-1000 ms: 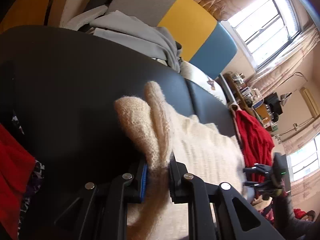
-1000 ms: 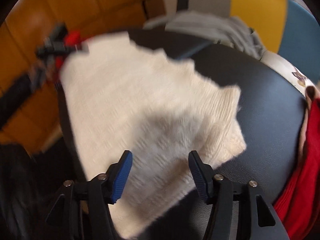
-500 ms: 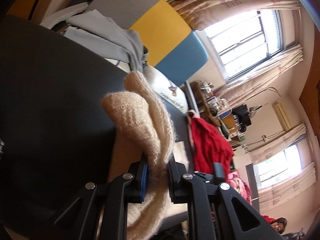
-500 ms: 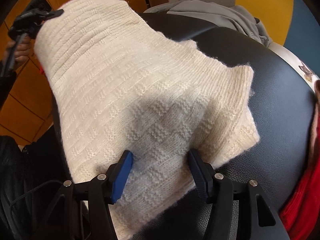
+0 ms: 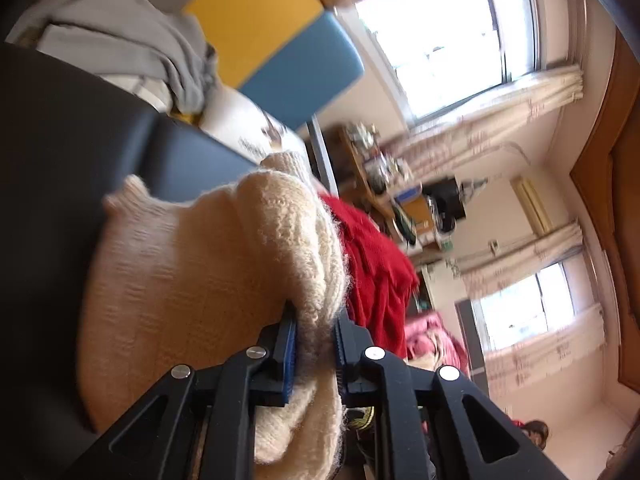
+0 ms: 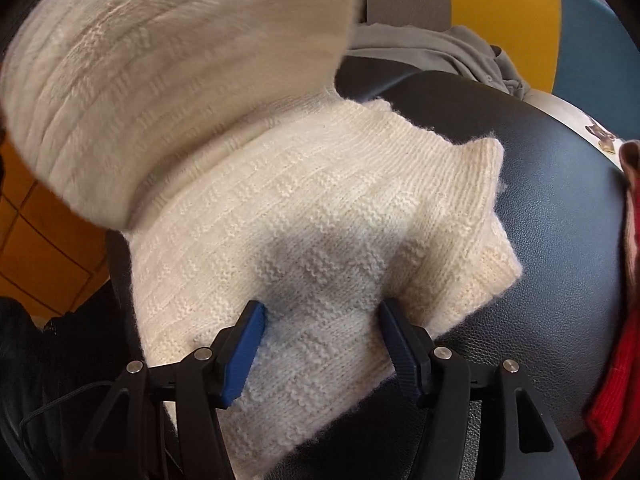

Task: Fold clothes
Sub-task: 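Fold the held sweater half over onto itself with the left tool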

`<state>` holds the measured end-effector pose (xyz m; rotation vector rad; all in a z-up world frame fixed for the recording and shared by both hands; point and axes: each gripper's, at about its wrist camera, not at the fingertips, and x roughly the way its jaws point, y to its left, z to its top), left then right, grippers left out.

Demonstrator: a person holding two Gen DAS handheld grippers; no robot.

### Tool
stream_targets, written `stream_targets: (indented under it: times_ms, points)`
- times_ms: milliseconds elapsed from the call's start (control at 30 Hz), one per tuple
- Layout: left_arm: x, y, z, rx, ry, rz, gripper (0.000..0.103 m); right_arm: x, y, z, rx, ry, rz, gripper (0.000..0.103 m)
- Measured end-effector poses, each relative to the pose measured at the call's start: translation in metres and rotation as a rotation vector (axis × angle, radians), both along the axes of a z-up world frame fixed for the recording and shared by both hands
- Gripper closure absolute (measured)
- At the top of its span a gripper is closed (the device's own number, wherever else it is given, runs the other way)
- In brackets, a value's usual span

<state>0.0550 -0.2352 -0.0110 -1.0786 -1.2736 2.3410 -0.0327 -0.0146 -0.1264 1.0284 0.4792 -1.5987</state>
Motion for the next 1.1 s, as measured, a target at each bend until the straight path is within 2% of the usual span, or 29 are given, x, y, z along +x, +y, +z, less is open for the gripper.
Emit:
stream_targets:
  times_ms: [100, 200, 333, 467, 700, 767, 833, 900, 1100]
  points:
    - [-0.028, 0.032, -0.016, -0.029, -0.043, -0.048, 0.089, 0.0, 0.005, -0.001, -0.025, -0.007, -0.014, 0.04]
    - [-0.052, 0.057, -0.04, -0.078, -0.123, -0.08, 0.089, 0.002, 0.003, 0.001, -0.048, -0.017, -0.027, 0.04]
    - [-0.068, 0.069, -0.07, -0.079, -0.212, -0.077, 0.089, 0.003, 0.004, 0.002, -0.088, -0.032, -0.043, 0.04]
    - [-0.067, 0.078, -0.075, -0.096, -0.231, -0.068, 0.088, 0.005, 0.008, 0.003, -0.131, -0.048, -0.058, 0.038]
    - [-0.065, 0.075, -0.072, -0.095, -0.251, -0.062, 0.086, 0.021, 0.015, 0.017, -0.145, -0.009, -0.081, 0.035]
    - [-0.068, 0.074, -0.069, -0.078, -0.265, -0.066, 0.082, 0.026, 0.02, 0.023, -0.149, 0.002, -0.089, 0.034]
    - [-0.069, 0.076, -0.061, -0.069, -0.26, -0.075, 0.081, 0.034, 0.033, 0.032, -0.158, 0.011, -0.103, 0.026]
    - [-0.069, 0.078, -0.051, -0.062, -0.252, -0.086, 0.081, 0.042, 0.046, 0.041, -0.163, 0.017, -0.117, 0.024]
    - [-0.065, 0.082, -0.013, -0.081, -0.145, -0.155, 0.08, 0.068, 0.087, 0.063, -0.163, 0.011, -0.163, 0.021]
